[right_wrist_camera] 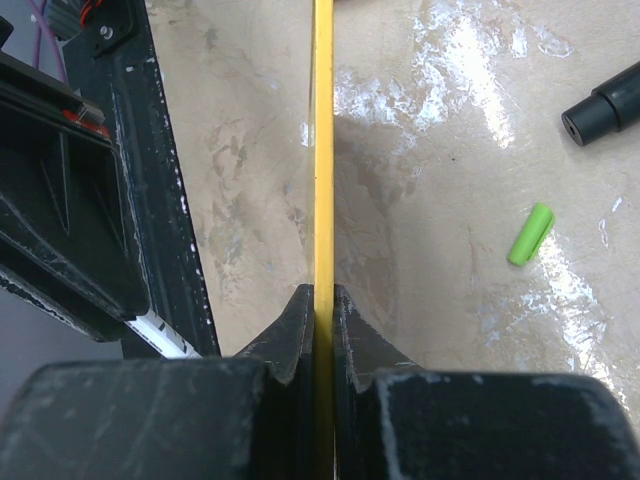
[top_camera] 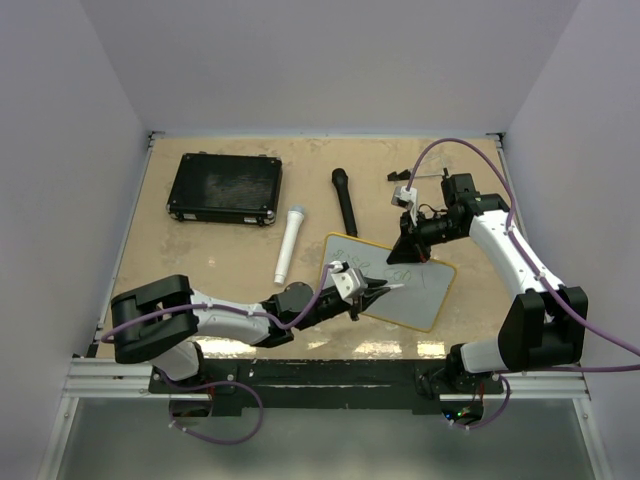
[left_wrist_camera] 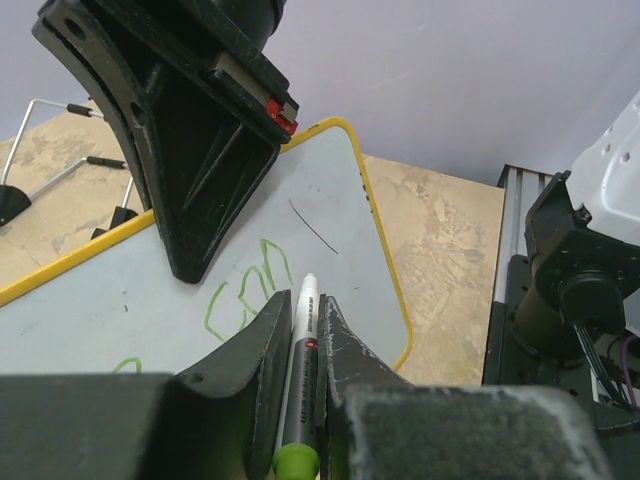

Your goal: Write a sentence on the whiteboard

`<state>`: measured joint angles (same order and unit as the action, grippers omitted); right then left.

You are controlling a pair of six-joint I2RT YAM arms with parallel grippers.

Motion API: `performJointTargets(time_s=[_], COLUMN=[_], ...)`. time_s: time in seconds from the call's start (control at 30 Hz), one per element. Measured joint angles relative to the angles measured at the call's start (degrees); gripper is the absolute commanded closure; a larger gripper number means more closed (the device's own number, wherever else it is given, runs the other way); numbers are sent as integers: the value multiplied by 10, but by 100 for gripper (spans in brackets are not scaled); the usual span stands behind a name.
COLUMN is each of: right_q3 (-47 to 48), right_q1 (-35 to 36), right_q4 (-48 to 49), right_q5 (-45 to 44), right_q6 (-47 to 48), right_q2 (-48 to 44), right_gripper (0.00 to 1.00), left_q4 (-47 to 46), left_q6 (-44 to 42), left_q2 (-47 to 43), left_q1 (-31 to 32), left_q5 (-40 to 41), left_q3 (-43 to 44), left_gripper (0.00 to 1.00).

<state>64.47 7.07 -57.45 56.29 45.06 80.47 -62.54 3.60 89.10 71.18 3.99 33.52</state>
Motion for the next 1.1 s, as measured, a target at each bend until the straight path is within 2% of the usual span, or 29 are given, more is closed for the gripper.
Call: performJointTargets(time_s=[0.73,1.1], right_q3=[-1,-1], right_q1=[0,0], right_q4=[0,0], right_q5=[2,2], right_q6=[0,0], right_q2=[0,0], right_gripper=[100,100], left_q4=[-8,-6], left_q6=[-13,-13], left_q2=[55,61], left_q1=[1,1], left_q5=[23,23], left_q3=[62,65], left_gripper=[100,100])
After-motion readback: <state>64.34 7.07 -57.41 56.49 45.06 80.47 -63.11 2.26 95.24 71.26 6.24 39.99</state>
